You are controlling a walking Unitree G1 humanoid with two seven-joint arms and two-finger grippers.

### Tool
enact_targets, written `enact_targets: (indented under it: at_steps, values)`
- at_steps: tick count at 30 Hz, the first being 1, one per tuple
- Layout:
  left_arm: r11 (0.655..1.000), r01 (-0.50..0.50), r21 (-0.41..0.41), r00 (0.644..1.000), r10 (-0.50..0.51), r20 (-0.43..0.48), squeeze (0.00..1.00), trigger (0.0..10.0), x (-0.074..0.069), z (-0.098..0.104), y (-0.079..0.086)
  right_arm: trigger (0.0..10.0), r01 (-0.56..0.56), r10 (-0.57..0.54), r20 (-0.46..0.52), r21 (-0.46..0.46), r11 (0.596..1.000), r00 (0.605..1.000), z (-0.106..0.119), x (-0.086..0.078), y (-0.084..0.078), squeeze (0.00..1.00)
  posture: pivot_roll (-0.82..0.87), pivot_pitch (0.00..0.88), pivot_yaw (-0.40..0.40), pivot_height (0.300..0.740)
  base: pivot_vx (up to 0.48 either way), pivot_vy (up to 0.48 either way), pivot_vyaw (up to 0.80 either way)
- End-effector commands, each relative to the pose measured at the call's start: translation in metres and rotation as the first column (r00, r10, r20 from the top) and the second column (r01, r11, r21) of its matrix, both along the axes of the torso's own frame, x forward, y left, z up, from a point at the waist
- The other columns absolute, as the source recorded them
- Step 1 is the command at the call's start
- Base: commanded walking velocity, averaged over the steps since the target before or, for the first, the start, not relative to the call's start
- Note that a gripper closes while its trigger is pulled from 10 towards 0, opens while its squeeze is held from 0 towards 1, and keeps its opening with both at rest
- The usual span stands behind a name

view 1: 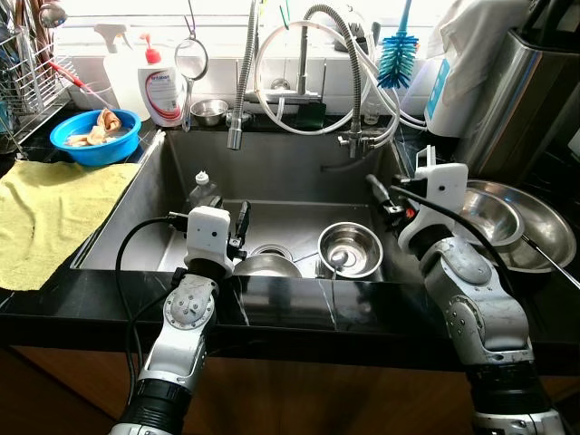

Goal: Kitchen organization

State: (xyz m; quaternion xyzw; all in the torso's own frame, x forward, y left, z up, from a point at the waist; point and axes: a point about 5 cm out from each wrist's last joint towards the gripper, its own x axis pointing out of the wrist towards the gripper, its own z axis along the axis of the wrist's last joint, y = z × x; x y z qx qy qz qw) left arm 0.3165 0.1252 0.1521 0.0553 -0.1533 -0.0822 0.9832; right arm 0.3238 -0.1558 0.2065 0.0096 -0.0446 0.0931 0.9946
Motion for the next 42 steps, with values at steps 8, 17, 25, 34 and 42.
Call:
enact_targets:
  at_steps: [8,17,25,34,42]
  values:
    - [1.000,-0.004,0.013,1.000,0.005,-0.010,0.00,10.0,-0.002,-0.002,0.000,10.0,0.429,-0.419,0.107,-0.095,0.899,0.902,0.009,-0.038,-0.046,0.00,-0.15,0.000,-0.017,0.740,0.000,0.000,0.00]
    - [1.000,-0.003,0.008,1.000,0.003,-0.009,0.00,10.0,-0.003,-0.003,-0.002,10.0,0.657,-0.652,0.127,-0.002,0.754,0.748,0.000,-0.076,-0.082,1.00,-0.14,0.000,-0.022,0.740,0.000,0.000,0.00]
    - [1.000,0.004,0.011,1.000,-0.004,-0.008,0.00,10.0,-0.003,-0.003,-0.002,10.0,0.717,-0.715,0.108,0.026,0.696,0.690,-0.010,-0.092,-0.090,1.00,-0.15,0.000,-0.015,0.740,0.000,0.000,0.00]
    - [1.000,0.010,0.017,1.000,-0.010,-0.007,0.00,10.0,-0.004,-0.003,-0.001,10.0,0.741,-0.740,0.059,0.007,0.671,0.670,-0.031,-0.102,-0.093,0.00,-0.14,0.000,-0.009,0.740,0.000,0.000,0.00]
    - [1.000,0.016,0.017,1.000,-0.016,-0.008,0.00,10.0,-0.004,-0.003,-0.002,10.0,0.781,-0.783,-0.008,0.081,0.619,0.621,-0.043,-0.114,-0.099,0.00,-0.14,0.000,-0.009,0.740,0.000,0.000,0.00]
